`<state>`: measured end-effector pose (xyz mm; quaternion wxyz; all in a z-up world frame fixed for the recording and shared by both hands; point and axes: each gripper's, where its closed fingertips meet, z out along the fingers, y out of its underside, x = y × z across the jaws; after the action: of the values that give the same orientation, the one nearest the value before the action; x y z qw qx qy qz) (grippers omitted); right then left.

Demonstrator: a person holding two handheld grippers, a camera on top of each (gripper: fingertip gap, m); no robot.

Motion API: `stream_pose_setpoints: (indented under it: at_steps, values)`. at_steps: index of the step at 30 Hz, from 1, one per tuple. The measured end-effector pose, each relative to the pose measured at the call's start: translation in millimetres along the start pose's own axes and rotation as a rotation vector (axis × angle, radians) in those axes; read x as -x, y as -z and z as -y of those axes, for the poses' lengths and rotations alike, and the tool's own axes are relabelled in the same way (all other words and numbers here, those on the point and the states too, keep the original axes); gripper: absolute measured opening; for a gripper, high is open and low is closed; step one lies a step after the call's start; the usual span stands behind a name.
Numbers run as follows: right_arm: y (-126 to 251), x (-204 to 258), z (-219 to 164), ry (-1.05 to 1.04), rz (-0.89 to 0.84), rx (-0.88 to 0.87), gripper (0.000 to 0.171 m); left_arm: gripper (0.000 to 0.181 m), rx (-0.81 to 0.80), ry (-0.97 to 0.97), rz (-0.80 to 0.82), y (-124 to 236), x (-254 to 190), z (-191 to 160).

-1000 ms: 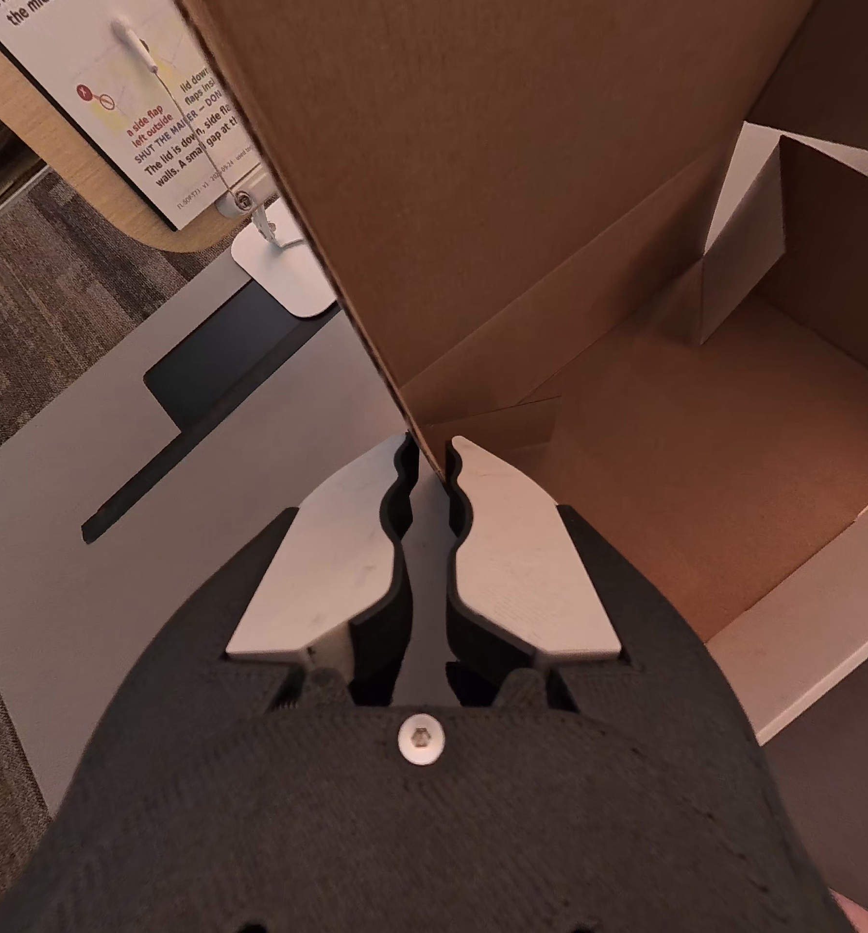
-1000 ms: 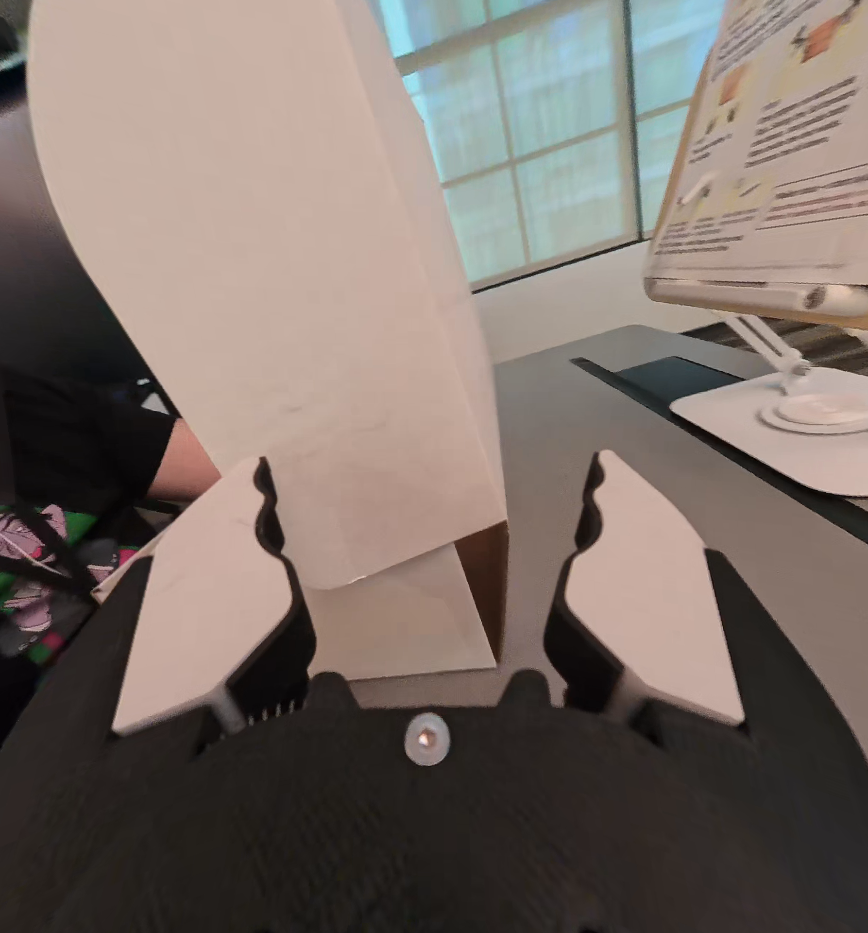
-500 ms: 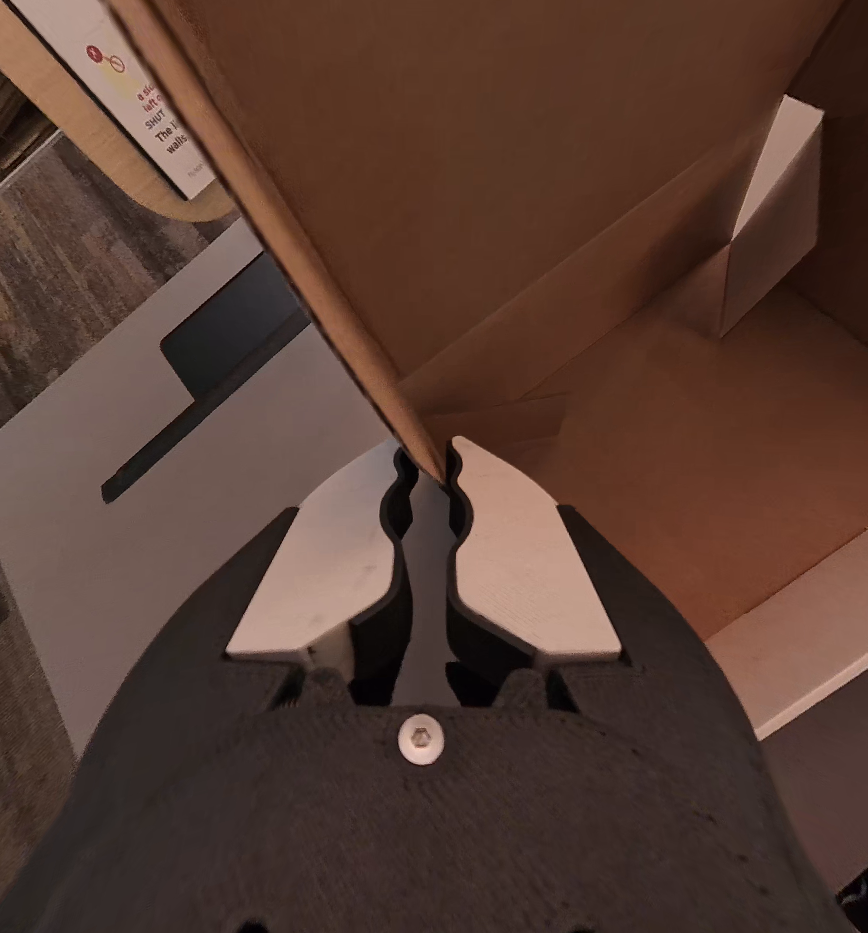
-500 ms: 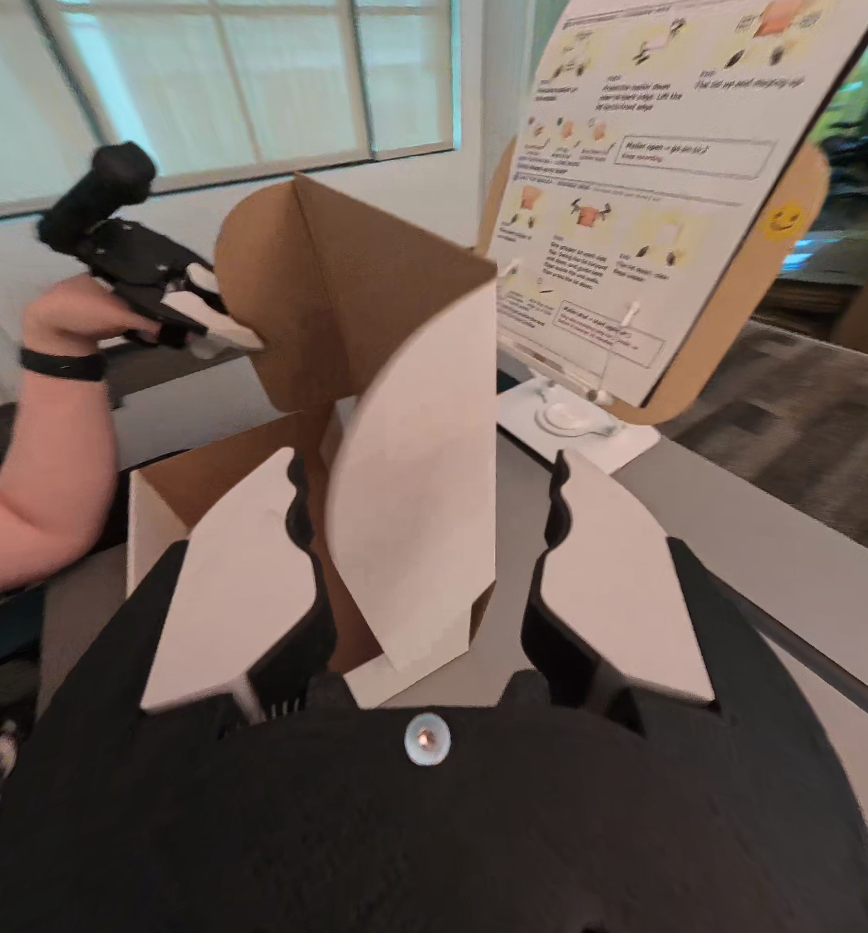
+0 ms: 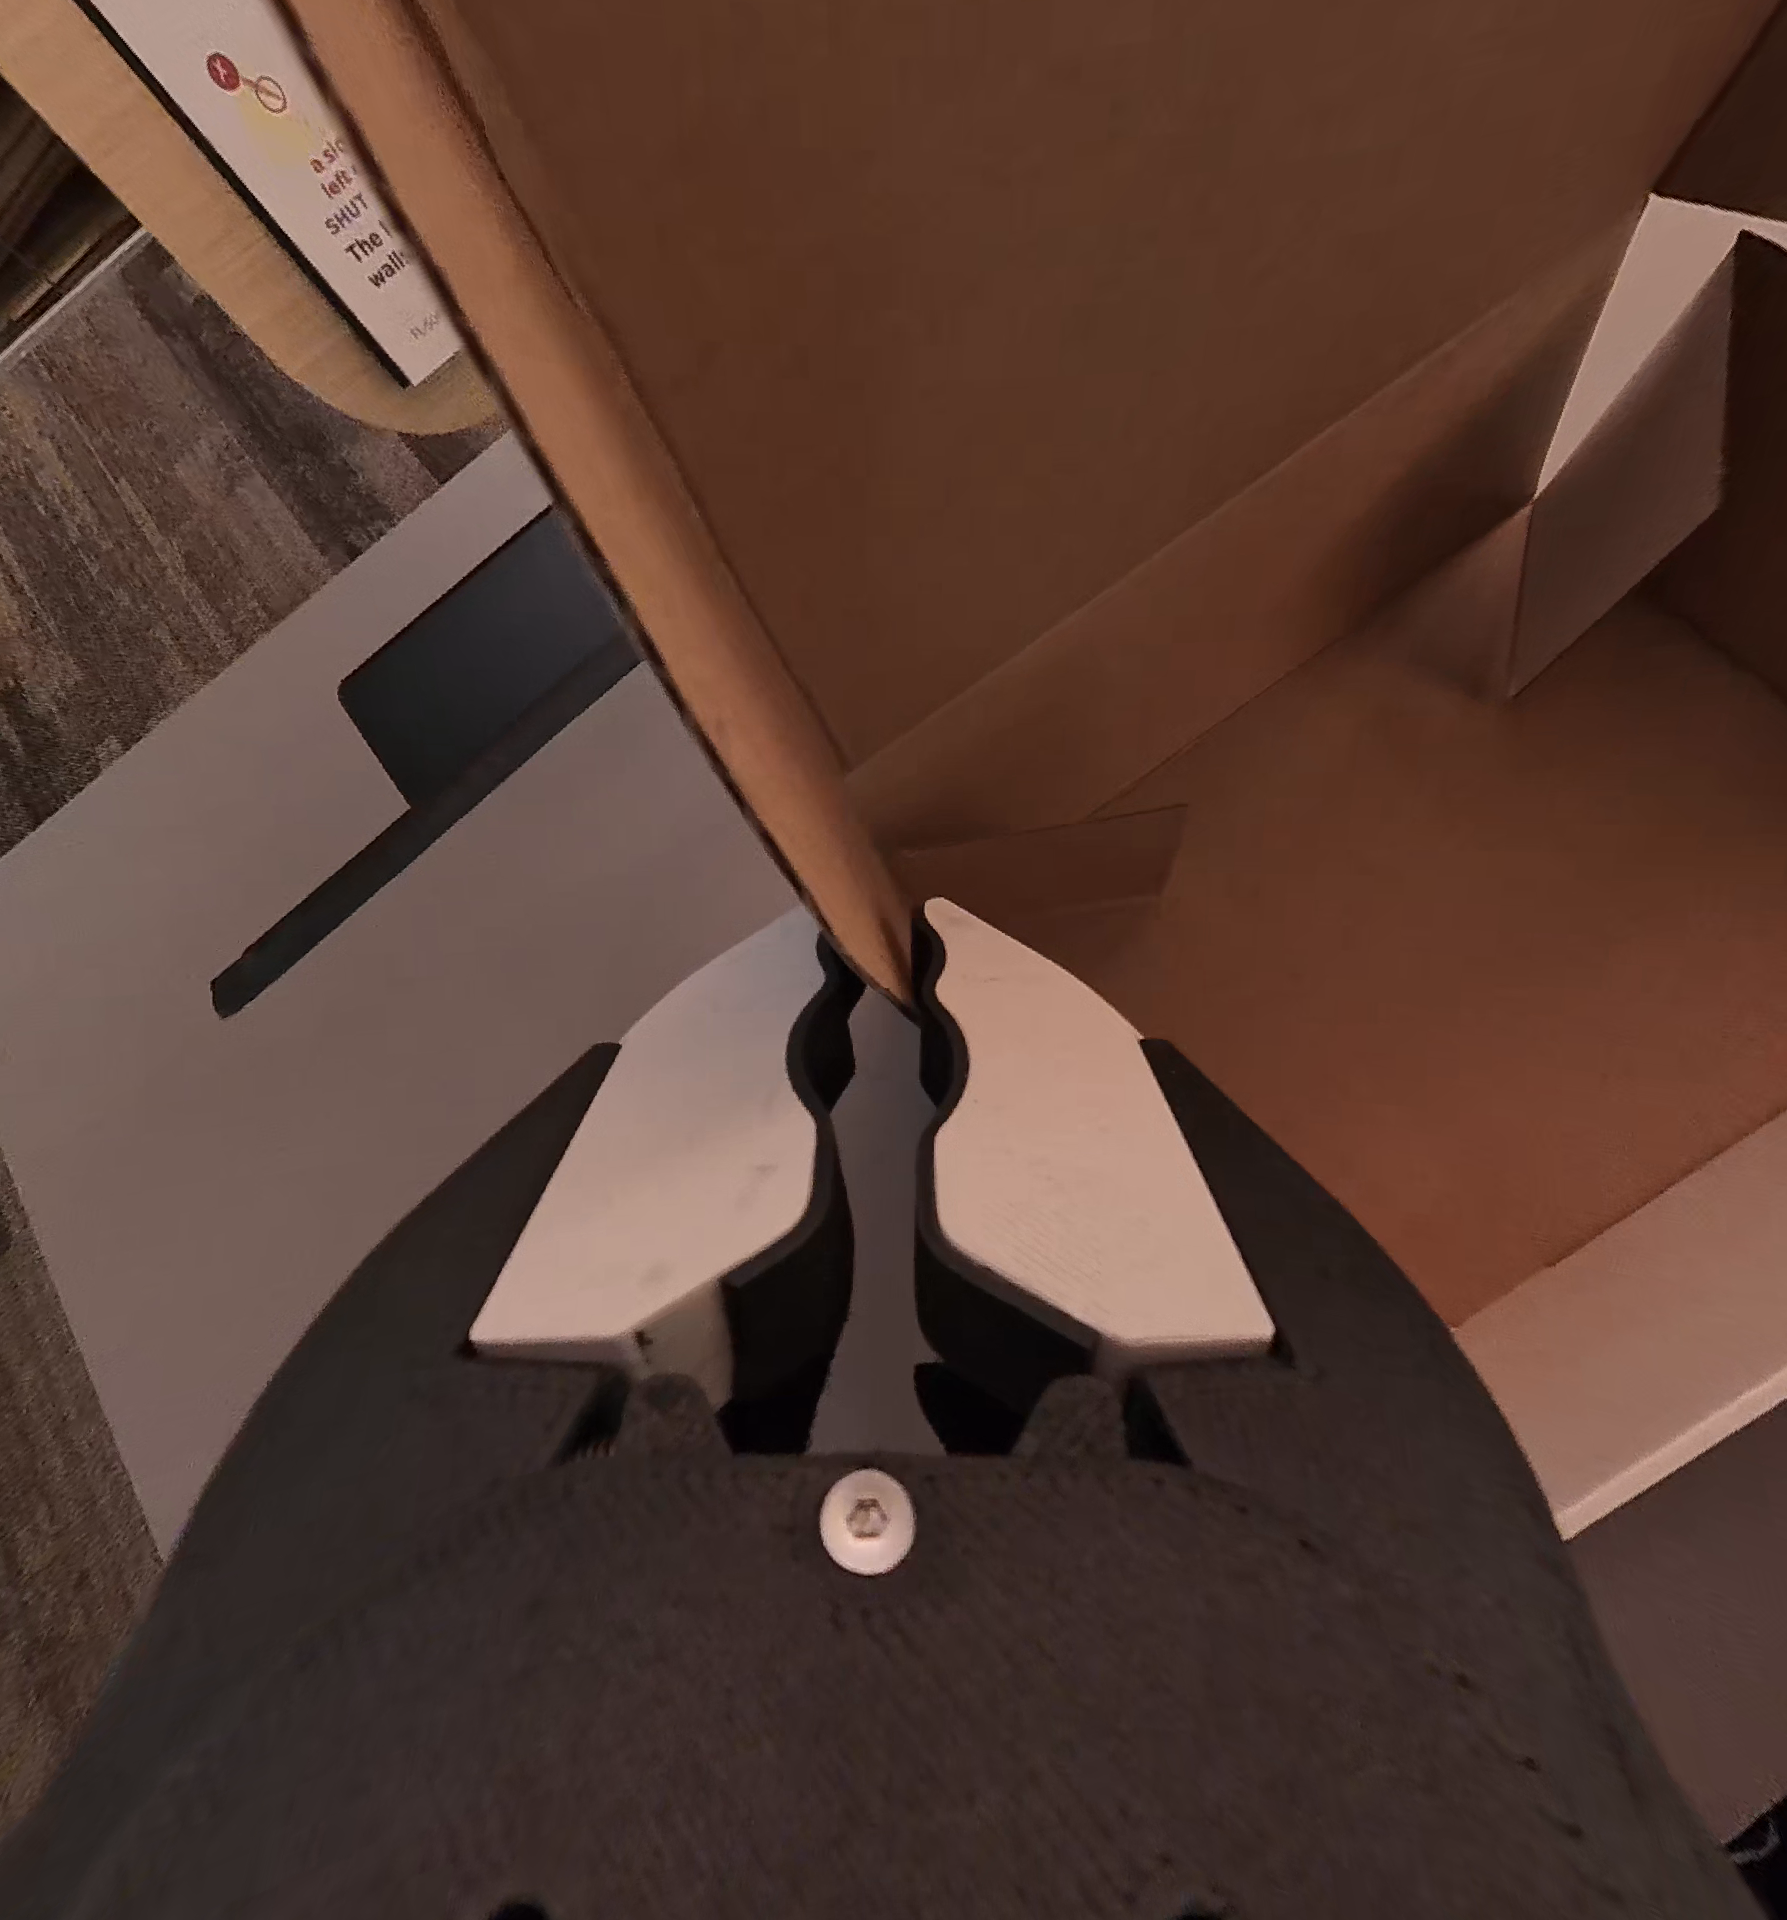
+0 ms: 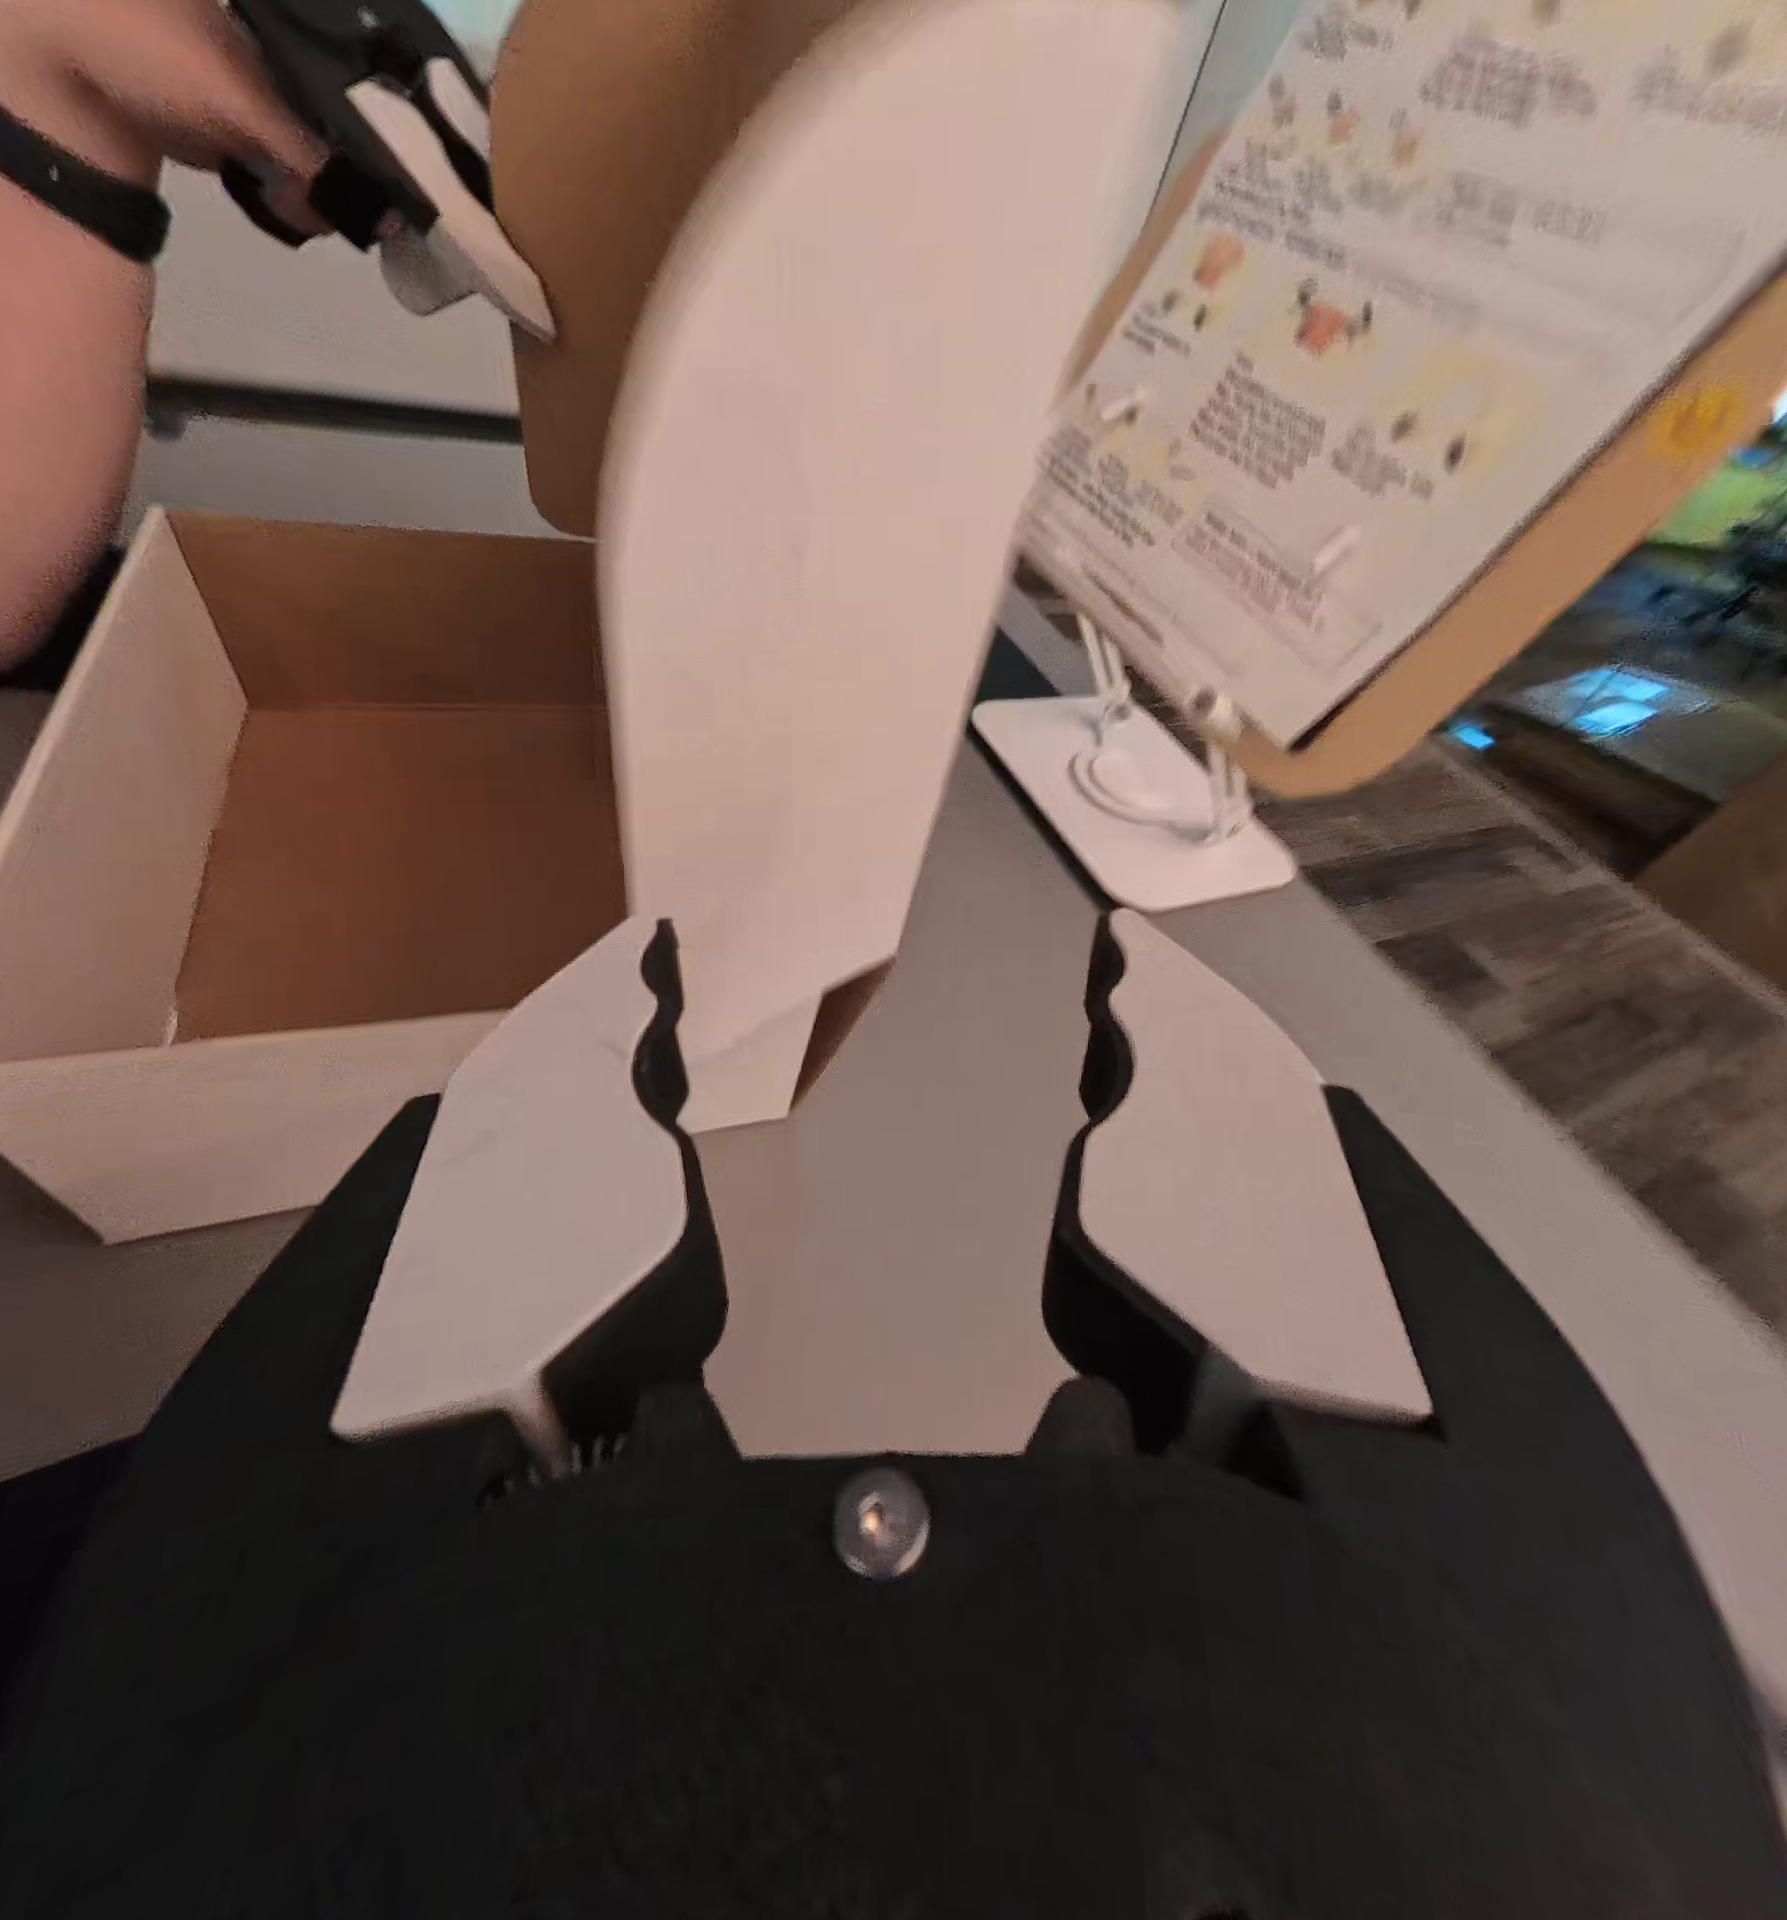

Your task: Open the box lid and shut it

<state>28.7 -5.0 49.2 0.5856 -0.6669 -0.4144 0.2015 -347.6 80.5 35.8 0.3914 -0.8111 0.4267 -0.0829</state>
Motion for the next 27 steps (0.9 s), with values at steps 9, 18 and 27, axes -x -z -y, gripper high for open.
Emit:
stream_pose_setpoints:
  at_steps: [9, 18, 27]
  values:
    - [-83.1, 27.2, -94.7, -0.203, 0.388, 0.097, 0.102, 0.005, -0.054, 0.015, -0.051, -0.9, 7.1, -0.6]
    - [-105.5, 48.1, -102.6, -0.237, 0.504, 0.081, 0.087, 0.008, -0.065, -0.008, -0.072, -2.5, 1.6, 2.2]
    - [-92.7, 36.2, -107.2, -0.309, 0.422, 0.049, 0.085, 0.007, -0.08, 0.004, -0.102, 2.4, 1.4, -2.1]
